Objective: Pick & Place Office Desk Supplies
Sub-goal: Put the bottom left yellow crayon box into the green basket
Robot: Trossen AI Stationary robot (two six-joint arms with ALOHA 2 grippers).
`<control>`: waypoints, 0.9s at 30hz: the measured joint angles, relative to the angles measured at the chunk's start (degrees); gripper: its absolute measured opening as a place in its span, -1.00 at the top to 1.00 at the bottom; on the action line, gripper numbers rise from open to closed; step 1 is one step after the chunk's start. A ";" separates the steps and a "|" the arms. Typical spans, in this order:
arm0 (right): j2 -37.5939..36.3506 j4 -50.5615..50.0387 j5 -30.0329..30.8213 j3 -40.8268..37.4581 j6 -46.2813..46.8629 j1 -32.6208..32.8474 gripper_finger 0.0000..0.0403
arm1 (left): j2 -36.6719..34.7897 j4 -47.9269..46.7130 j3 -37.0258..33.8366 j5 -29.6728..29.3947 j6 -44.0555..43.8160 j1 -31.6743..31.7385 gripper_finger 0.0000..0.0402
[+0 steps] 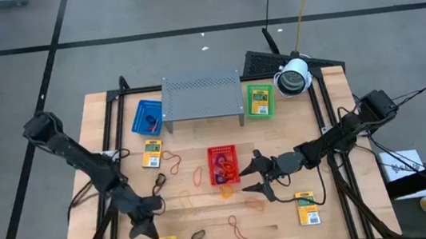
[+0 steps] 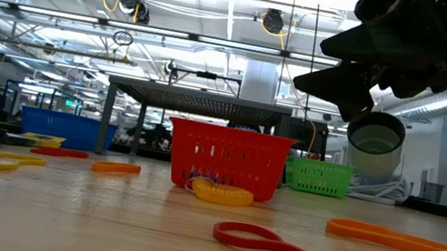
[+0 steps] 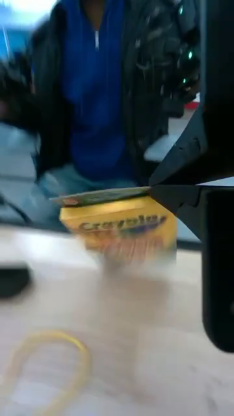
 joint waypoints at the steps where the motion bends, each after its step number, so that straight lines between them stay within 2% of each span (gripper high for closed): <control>1: 0.00 0.00 0.00 0.00 0.00 0.00 -0.28 | -1.61 0.02 0.08 -0.24 1.05 0.36 0.99; 4: 0.00 0.00 -0.09 0.00 -0.01 -0.02 -0.28 | -6.14 0.07 0.10 -0.75 5.17 1.85 1.00; 9: -0.04 1.50 -0.21 0.00 -0.04 -0.62 -0.28 | -11.74 0.14 0.12 -4.82 15.19 5.73 1.00; 16: -3.56 2.57 -0.56 0.00 -3.58 -2.33 -0.28 | -14.14 0.39 0.14 -9.25 28.79 13.42 1.00; 27: -8.66 2.86 -12.91 0.00 -3.36 -8.41 -0.28 | -12.79 3.91 0.16 -8.79 35.88 23.93 1.00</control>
